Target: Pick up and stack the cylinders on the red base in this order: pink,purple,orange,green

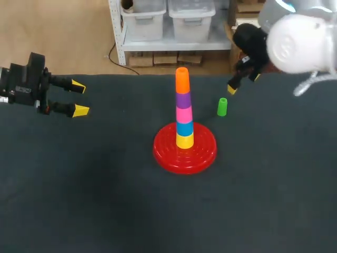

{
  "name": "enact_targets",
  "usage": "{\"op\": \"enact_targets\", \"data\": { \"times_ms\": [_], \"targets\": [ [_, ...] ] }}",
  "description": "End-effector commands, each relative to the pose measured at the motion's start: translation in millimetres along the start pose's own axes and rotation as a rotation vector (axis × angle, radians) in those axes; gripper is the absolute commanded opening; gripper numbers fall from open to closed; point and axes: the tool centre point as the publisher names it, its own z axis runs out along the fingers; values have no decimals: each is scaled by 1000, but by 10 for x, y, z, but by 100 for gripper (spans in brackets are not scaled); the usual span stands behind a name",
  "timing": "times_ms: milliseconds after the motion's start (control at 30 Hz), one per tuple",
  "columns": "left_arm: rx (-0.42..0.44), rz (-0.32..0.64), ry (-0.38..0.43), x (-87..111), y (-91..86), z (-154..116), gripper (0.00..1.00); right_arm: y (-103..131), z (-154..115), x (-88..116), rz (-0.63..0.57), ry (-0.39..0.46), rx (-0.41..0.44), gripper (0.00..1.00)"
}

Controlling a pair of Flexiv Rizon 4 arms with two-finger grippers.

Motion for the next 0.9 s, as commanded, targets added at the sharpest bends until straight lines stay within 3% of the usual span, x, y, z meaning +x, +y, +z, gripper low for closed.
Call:
{"op": "enact_targets", "data": {
  "times_ms": [33,400,733,800,900],
  "targets": [
    [-4,3,-5,15,-15,-4,100,-59,357,-304,-7,145,-89,100],
    [-4,3,-5,15,-15,-4,100,146,692,-206,-17,251,19,100],
    [-4,3,-5,15,-15,-4,100,166,695,-3,56,208,66,100],
    [-4,3,-5,15,-15,-4,100,160,695,6,66,203,68,98],
    [-4,3,-5,15,-15,-4,100,150,696,17,72,194,73,75]
  ]
}}
